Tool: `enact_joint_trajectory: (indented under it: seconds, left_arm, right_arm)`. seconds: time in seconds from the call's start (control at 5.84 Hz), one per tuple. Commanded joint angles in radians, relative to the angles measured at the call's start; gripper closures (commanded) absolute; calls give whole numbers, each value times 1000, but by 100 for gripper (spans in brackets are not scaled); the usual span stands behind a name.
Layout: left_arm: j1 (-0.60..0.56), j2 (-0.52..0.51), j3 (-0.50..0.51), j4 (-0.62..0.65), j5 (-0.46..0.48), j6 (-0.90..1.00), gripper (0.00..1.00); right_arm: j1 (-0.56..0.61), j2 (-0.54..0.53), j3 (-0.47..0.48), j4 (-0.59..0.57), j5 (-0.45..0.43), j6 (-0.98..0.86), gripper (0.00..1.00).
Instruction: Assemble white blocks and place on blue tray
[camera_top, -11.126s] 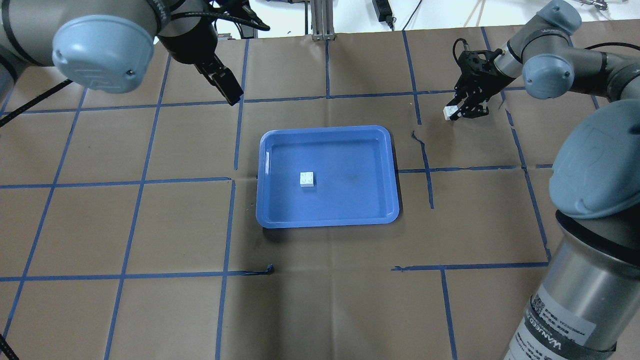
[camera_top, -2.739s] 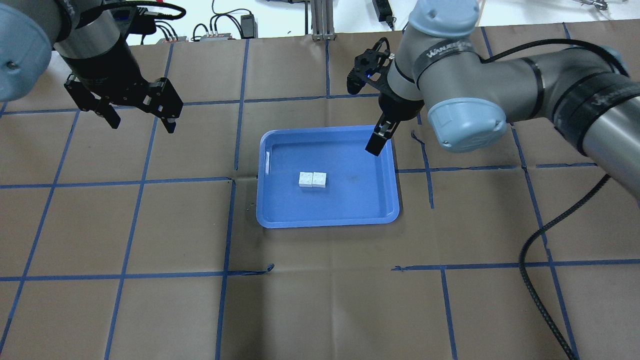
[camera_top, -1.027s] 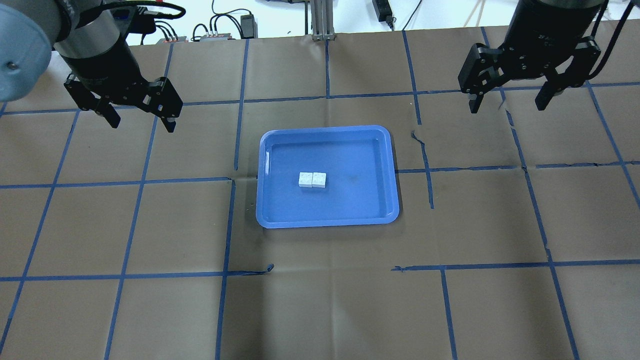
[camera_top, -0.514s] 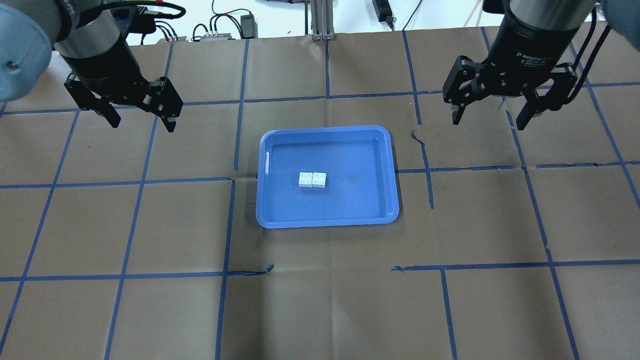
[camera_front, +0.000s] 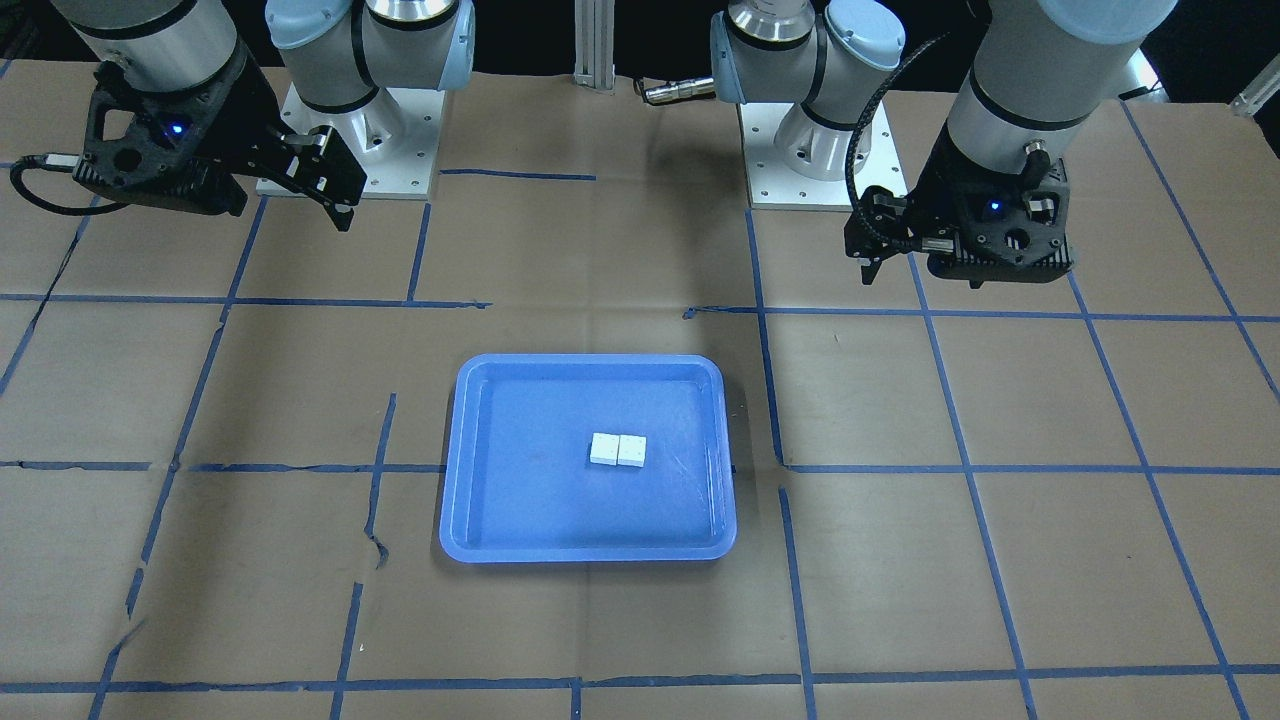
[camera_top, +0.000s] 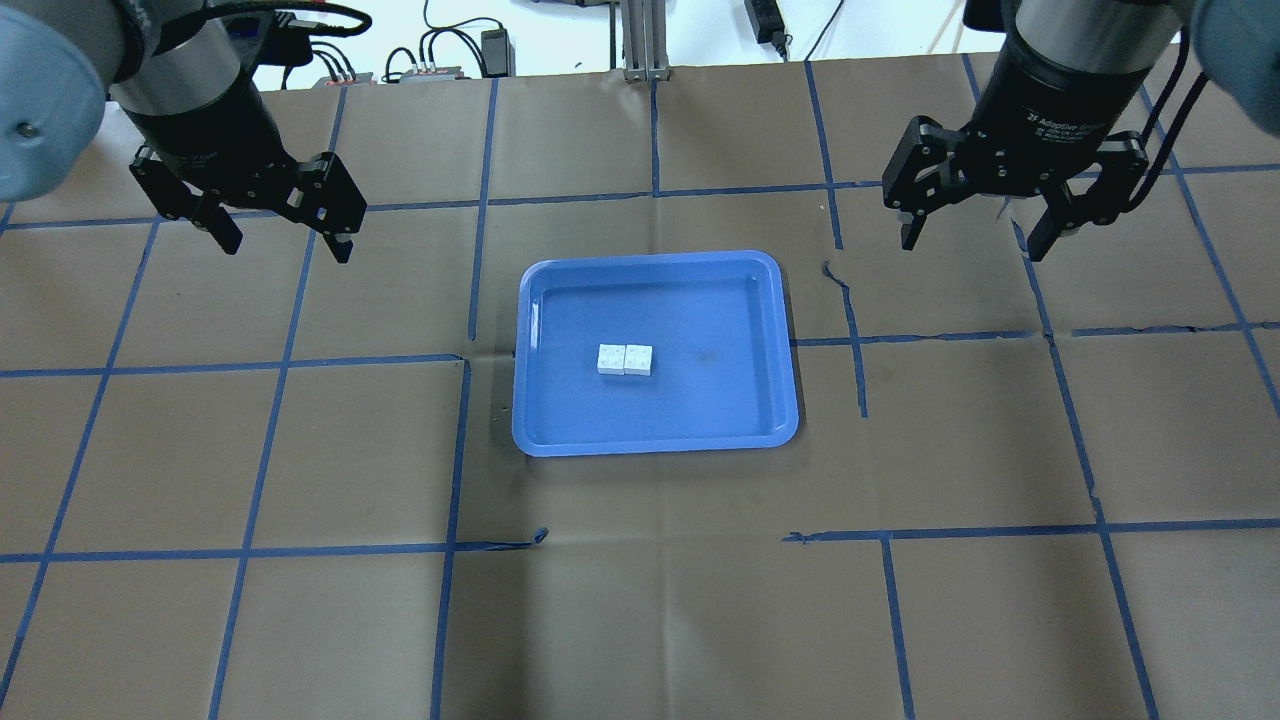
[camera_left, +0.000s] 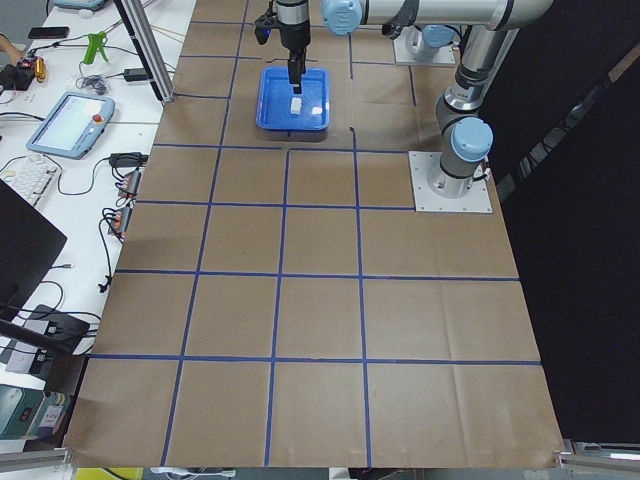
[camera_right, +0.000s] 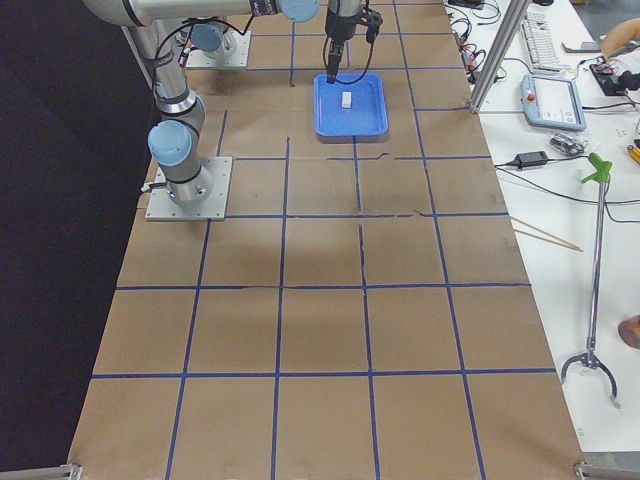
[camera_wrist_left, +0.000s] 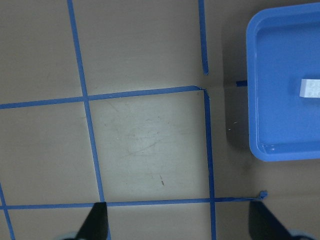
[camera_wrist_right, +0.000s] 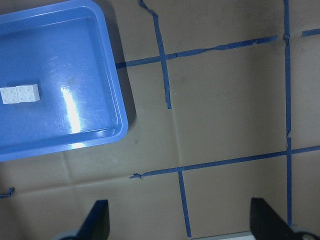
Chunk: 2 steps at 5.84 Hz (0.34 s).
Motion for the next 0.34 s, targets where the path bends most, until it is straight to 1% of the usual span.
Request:
enact_joint_trajectory:
  seconds: [0.0,0.17]
  left_arm:
    - [-1,0,0,2,0,1,1]
    - [-1,0,0,2,0,1,1]
  right_arm:
    - [0,-1,-1,-1,-1,0,0]
    - [0,0,-1,-1,-3,-6,0]
